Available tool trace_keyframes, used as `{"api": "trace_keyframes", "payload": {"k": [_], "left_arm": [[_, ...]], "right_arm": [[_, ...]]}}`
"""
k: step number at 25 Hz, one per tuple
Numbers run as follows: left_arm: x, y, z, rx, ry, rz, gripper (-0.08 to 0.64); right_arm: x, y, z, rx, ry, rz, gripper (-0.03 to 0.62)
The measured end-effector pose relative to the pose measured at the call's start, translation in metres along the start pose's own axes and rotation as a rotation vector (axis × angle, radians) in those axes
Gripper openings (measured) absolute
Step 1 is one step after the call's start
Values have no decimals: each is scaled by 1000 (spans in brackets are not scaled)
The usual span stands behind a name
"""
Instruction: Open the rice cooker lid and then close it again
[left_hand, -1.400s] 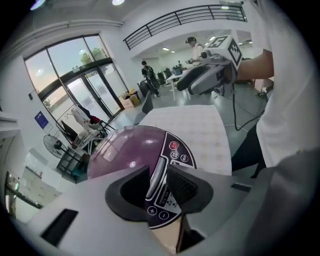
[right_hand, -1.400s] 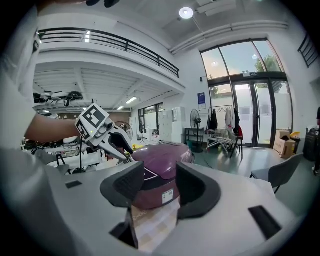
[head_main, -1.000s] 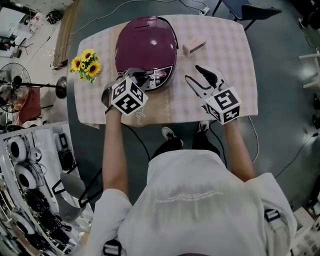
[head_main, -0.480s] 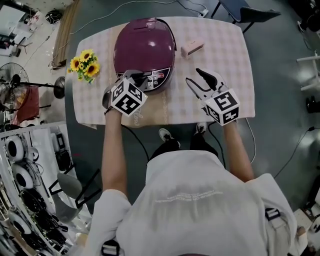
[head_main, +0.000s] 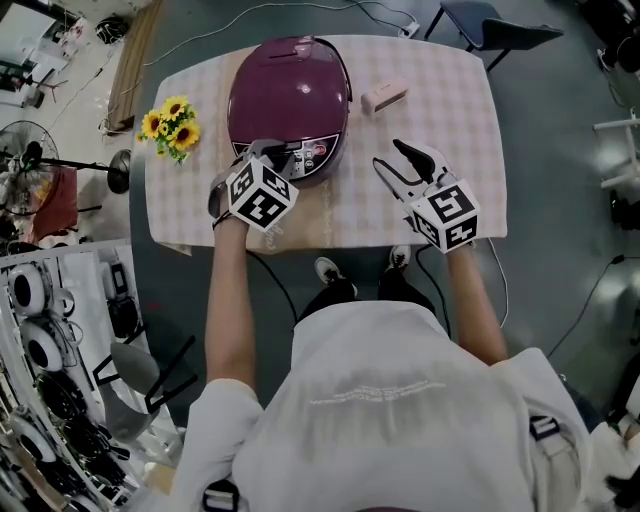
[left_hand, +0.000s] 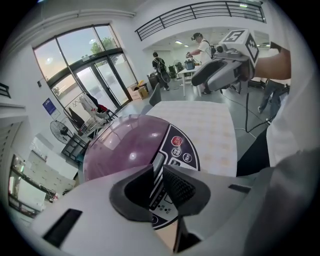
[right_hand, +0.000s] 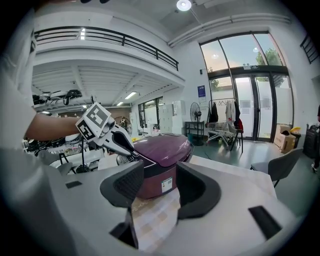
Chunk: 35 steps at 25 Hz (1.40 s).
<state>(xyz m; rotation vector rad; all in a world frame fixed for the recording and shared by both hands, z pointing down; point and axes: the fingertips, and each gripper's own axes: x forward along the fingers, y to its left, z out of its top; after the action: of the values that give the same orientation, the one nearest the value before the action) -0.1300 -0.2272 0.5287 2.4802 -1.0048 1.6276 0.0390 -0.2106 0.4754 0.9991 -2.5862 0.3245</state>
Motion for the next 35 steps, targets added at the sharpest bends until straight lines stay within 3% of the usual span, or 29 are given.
{"api": "trace_keyframes", "payload": {"k": [24,26,32,35], "left_arm": [[3,-1,-1,-83,25,26,63],[3,-4,-2,-113,11,24,15],[1,-2,0,-191,-84,68,17],[0,-1,-2,-273,-145,77,17]], "right_arm": [[-31,-27,26,-21,-61,-45,215],[-31,-27,28,-19,-64,-44,215],[-32,-23,38,-19,-84,-24,215],[-30,-16,42,-38,-91,-3,215]]}}
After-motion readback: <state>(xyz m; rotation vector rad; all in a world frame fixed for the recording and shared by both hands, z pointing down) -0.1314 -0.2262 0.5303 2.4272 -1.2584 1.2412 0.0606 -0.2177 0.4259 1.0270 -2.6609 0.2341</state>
